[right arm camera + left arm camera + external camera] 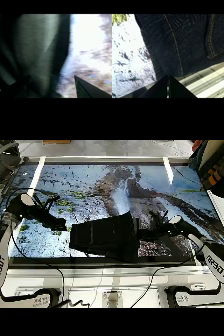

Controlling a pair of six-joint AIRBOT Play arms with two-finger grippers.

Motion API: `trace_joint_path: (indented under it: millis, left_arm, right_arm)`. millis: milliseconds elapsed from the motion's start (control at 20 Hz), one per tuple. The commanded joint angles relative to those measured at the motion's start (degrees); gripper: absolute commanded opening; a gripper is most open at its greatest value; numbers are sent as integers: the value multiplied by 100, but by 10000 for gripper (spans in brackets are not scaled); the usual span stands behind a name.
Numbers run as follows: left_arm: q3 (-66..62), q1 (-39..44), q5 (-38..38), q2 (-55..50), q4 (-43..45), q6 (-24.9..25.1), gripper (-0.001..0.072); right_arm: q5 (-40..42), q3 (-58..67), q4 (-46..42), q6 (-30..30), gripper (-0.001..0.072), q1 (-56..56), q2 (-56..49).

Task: Fold the clothes and pants, and hang the long-sleeved shirts on hangers.

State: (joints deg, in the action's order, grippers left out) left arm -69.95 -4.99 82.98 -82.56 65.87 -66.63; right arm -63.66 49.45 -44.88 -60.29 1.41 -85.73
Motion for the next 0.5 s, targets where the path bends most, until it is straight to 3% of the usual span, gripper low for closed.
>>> trace_joint_path:
  millis: [0,250,300,450]
  left_arm:
    - [-2,2,0,4,0,0,16]
    - [-2,2,-2,2,0,0,16]
    - [-2,2,-4,2,-2,0,16]
    - [-2,2,-2,2,-70,-2,16]
  right_arm:
    - [-748,455,-372,-7,628,315,122]
    - [-1631,973,-614,-20,632,181,291]
    - [-1707,970,-627,-26,695,101,295]
    - [-1722,970,-654,-63,706,-258,295]
